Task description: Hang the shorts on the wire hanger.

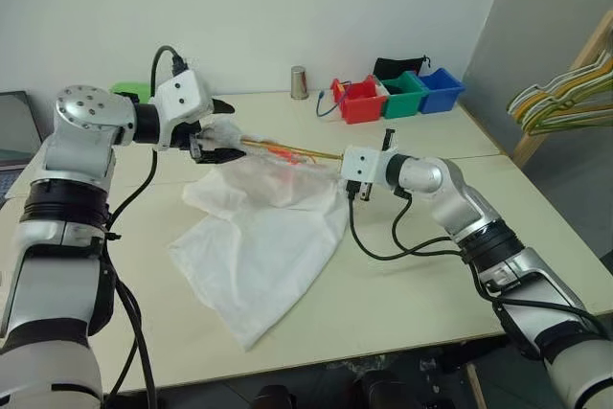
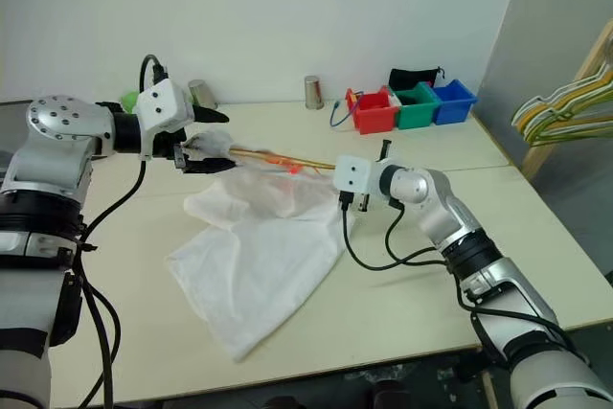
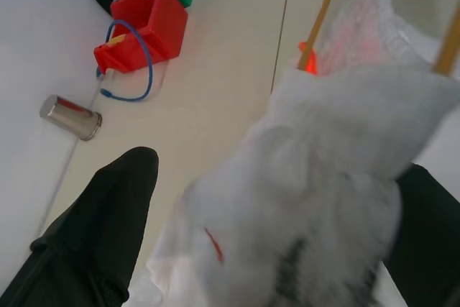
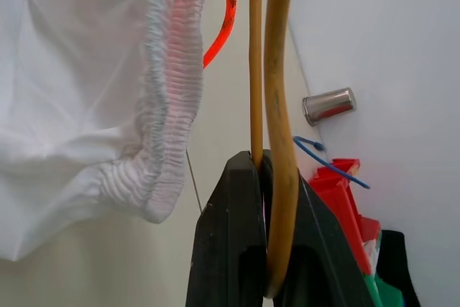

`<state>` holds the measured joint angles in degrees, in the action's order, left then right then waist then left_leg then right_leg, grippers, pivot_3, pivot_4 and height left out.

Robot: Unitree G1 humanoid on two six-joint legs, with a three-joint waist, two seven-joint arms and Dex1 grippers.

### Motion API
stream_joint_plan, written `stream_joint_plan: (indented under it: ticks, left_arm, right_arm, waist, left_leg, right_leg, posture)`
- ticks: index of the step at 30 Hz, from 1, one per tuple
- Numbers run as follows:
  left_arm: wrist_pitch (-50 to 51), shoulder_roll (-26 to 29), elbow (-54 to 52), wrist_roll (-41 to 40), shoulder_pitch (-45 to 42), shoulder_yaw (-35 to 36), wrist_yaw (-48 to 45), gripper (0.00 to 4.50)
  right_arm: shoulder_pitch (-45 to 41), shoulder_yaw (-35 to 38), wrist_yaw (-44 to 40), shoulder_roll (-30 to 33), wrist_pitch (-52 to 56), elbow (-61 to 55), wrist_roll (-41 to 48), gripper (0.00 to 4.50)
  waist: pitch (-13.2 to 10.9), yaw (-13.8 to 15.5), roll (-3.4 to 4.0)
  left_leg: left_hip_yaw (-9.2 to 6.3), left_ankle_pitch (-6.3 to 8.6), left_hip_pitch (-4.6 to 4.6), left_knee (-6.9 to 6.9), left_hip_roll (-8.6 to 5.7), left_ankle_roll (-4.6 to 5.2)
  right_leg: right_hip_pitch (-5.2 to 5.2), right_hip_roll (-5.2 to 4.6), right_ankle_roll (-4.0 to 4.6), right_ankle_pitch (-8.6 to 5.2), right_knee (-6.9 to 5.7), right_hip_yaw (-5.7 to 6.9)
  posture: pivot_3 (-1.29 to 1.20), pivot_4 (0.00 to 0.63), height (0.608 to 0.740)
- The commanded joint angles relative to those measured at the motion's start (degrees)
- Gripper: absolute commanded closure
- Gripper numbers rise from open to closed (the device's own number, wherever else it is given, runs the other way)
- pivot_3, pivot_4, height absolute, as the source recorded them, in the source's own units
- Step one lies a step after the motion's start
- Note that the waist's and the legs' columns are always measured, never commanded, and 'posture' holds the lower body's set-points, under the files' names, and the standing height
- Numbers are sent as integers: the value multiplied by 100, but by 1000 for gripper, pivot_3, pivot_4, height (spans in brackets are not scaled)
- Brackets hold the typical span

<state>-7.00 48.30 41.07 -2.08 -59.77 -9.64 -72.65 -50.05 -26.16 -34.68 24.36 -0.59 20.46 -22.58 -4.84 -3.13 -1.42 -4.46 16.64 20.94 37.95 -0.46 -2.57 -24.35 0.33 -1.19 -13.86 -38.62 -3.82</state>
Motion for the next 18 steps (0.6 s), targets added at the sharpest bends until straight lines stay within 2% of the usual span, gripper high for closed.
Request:
stream_joint_plan:
  ticks: [1,4,5,18]
  left_arm:
    - [-439,-96,170,265,-173,-61,5,21]
    - [-755,-92,173,566,-58,-222,-55,21]
    - [-919,-88,218,668,-55,-266,-26,383]
    - [-1418,-268,848,1394,-320,-324,804,3032]
  right_arm:
    - [-12,86,86,11,-2,-587,-242,4500]
    - [57,99,94,6,203,-865,-470,4500]
    - [59,102,111,4,256,-896,-546,4500]
    - [82,190,-121,-30,548,-1194,-704,4500]
  waist:
    - [0,-26,0]
    - [0,-52,0]
    - [0,-63,0]
    - [1,-297,-2]
  left_leg:
    - [2,9,0,1,-1,16]
    - [1,9,-7,12,-2,17]
    - [-1,9,-12,12,-1,17]
    - [-13,6,-23,22,5,20]
  right_leg:
    - [0,-1,-2,1,-4,-1]
    - [2,0,-7,4,-27,1]
    - [4,2,-7,3,-32,2]
    - [16,11,-3,7,-40,6]
  posture:
    - [-27,0,740]
    - [-38,0,740]
    - [-46,0,740]
    - [-62,0,740]
